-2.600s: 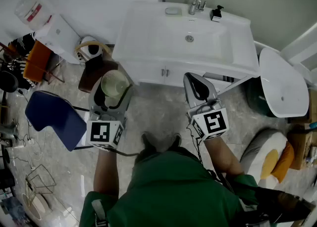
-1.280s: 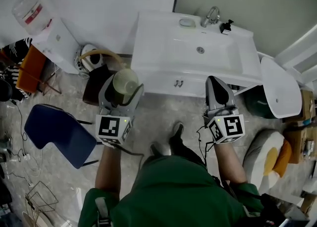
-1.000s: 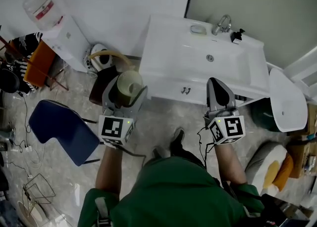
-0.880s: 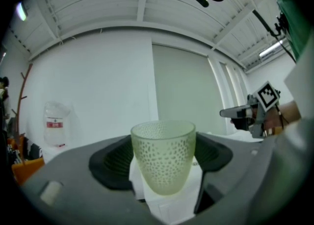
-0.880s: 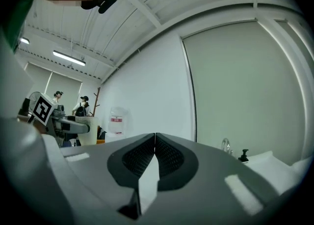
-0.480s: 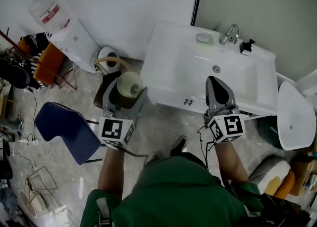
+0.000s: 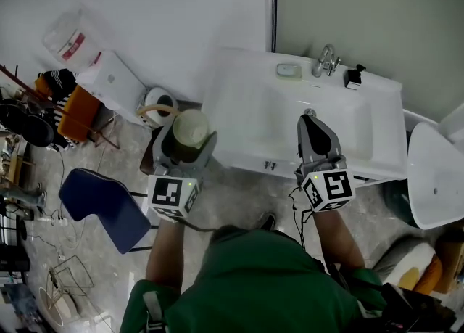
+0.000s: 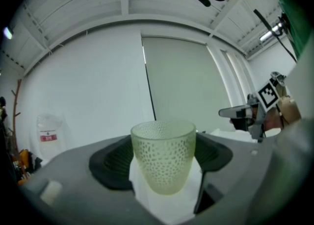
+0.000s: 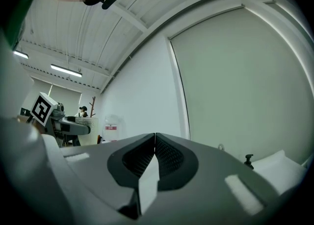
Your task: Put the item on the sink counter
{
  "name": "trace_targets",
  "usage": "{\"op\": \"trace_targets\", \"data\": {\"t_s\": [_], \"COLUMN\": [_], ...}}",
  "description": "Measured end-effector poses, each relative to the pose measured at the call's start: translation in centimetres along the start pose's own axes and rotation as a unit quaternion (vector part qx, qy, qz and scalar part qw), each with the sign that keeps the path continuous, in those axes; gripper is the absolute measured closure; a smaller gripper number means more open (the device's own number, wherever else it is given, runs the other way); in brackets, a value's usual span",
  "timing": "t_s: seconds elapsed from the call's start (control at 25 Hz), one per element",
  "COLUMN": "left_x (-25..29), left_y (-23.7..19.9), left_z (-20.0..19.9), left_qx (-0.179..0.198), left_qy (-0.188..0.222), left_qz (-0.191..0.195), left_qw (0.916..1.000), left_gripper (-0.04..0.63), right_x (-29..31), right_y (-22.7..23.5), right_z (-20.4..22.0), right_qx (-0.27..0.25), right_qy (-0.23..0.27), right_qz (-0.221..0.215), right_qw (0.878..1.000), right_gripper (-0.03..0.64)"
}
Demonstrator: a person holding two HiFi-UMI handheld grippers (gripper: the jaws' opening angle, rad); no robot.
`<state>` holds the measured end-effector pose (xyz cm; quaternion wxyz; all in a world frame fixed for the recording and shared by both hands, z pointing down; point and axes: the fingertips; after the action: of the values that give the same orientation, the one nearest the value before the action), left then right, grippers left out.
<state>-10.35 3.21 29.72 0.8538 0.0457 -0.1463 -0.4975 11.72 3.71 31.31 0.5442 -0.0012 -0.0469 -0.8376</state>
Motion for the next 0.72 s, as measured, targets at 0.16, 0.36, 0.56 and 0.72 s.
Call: {"op": "trace_targets", "data": {"t_s": [0.16,0.36,0.56,0.72], "left_x": [2.2,4.3,6.0,7.8], "left_y": [1.7,2.7,1.8,0.6], "left_z": [-1.4,-1.9,-0.5,1.0], "left_qx": [0.015,0.021,0.006,-0.006], "left_qy": [0.001,0.0,-0.009,-0.015], "left_qz": [0.01,0.018,0.023,0.031], "left_qw": [0.9998,0.9996,0.9997,0.9994], "left_gripper": [0.22,0.219,0.219,0.221], "right_x": [-0.3,-0.2,0.7,1.9], "right_y": [3.0,5.5,5.9,6.3], "right_z": [-0.5,0.0,0.2,0.6], "right_qx": [0.012,0.02,0.016,0.008], "right_qy": [0.007,0.006,-0.004,-0.013], "right_qz": [0.012,0.023,0.031,0.043], "right_qw": [1.0,1.0,0.999,0.999], "right_gripper": [0.615,0.615,0.615,0.615]}}
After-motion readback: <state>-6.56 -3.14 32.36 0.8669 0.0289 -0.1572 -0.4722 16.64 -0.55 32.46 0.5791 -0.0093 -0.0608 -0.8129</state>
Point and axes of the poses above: the fingertips, and each gripper's own axes: x forward along the fingers, y to its right, z out of its underside, and after that the axes turned 9 degrees about -y, right-handed
